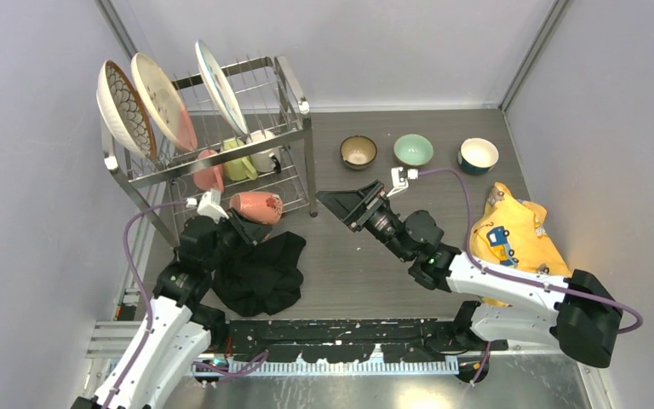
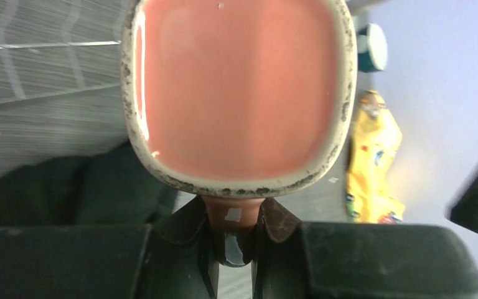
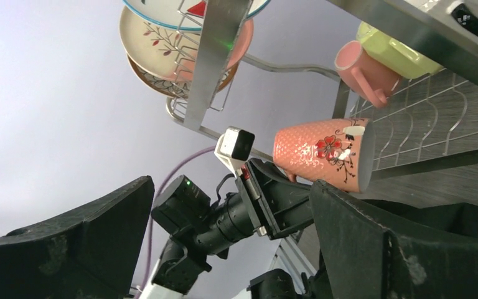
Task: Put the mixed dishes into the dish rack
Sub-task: Turn the cup upside down in the dish rack.
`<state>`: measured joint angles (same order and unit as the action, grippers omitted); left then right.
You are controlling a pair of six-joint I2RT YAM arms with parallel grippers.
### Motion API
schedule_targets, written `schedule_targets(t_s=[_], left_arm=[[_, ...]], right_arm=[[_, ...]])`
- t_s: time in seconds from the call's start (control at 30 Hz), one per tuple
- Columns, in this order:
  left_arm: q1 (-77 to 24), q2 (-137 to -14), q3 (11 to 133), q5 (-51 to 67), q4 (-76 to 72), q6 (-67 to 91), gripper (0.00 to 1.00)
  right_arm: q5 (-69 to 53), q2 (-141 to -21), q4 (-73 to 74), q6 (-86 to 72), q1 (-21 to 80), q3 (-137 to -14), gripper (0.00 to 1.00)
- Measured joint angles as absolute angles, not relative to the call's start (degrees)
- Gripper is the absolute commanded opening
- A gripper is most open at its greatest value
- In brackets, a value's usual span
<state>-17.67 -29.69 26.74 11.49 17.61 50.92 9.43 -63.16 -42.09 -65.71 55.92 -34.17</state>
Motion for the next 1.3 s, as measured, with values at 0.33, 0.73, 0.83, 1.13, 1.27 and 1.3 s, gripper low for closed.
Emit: schedule_targets(t_s=[0.33, 0.73, 0.83, 1.13, 1.27, 1.3], left_arm=[[-17.67, -43.05, 29.78, -7.4, 22.2, 39.86, 0.0], [-17.67, -51.96, 32.67, -20.01, 19.97, 34.72, 0.0], [-17.67, -53.06, 32.67, -22.65, 19.49, 33.8, 0.0], [-17.67, -57.58, 32.67, -31.11, 15.2, 30.96, 0.0], [-17.58, -59.46, 32.86, -33.98, 13.26, 30.7, 0.0], [-17.43, -59.83, 32.97, -34.5, 12.95, 30.7, 0.0]], right_arm=[[11.55, -58.67, -36.67, -62.61, 55.94, -32.69, 1.0], [12.58, -53.58, -33.67, -59.83, 55.94, -31.79, 1.0], [12.69, -52.42, -33.1, -59.57, 55.94, -31.22, 1.0], [13.26, -48.1, -30.72, -58.33, 55.94, -30.02, 1.0], [13.61, -46.24, -29.8, -57.71, 55.94, -29.82, 1.0], [13.72, -45.63, -29.52, -57.47, 55.92, -29.67, 1.0]])
